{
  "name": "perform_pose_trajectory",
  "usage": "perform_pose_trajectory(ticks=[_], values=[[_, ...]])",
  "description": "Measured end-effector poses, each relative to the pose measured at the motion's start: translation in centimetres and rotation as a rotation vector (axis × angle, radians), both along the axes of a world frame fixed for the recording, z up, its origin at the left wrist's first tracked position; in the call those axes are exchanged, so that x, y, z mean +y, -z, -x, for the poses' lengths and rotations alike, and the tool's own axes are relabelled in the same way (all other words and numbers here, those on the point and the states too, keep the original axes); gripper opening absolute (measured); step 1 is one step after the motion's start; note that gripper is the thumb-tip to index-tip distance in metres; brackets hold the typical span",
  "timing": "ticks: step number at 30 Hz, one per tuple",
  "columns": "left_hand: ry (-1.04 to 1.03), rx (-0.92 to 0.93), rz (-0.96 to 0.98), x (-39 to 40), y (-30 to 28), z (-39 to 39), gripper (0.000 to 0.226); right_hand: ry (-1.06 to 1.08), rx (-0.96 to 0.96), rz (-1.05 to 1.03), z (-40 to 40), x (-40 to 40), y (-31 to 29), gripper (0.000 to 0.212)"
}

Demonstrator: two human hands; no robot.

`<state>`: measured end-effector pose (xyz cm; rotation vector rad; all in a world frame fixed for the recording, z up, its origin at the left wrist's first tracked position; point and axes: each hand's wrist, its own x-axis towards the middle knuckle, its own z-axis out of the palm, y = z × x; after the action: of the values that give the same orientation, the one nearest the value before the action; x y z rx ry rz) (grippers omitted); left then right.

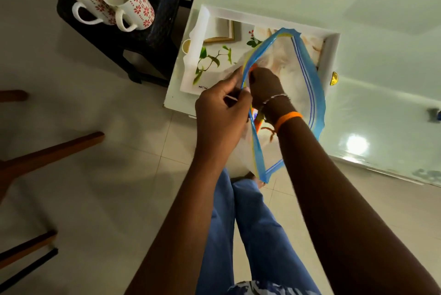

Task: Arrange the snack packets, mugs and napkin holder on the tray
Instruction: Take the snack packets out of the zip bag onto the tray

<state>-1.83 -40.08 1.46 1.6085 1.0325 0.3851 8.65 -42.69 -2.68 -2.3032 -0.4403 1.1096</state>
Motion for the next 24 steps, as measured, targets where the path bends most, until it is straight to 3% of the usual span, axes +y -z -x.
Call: perform_pose_trajectory(ticks=[2, 7, 17, 24], values=[[0.02, 0.008, 0.006, -0.6, -0.2, -0.7, 0.037, 0.113, 0.023, -0.017, -0.7, -1.2, -0.6, 0.03], [0.046, 0.03, 0.032, -2.1, -0.2, -2.7, 0.042, 0.501, 0.286, -0.35, -2.0, -7.5, -4.1, 0.032], [0.167, 0.082, 0.044, -6.4, 1.8, -6.6, 0.041, 1.021, 0.177, -0.798, -4.4, -17.7, -5.4, 0.025], [0.155, 0.104, 0.025, -8.2, 3.0, -7.1, 0.041, 1.297, 0.027, -1.016, -6.5, -21.6, -3.9, 0.035]])
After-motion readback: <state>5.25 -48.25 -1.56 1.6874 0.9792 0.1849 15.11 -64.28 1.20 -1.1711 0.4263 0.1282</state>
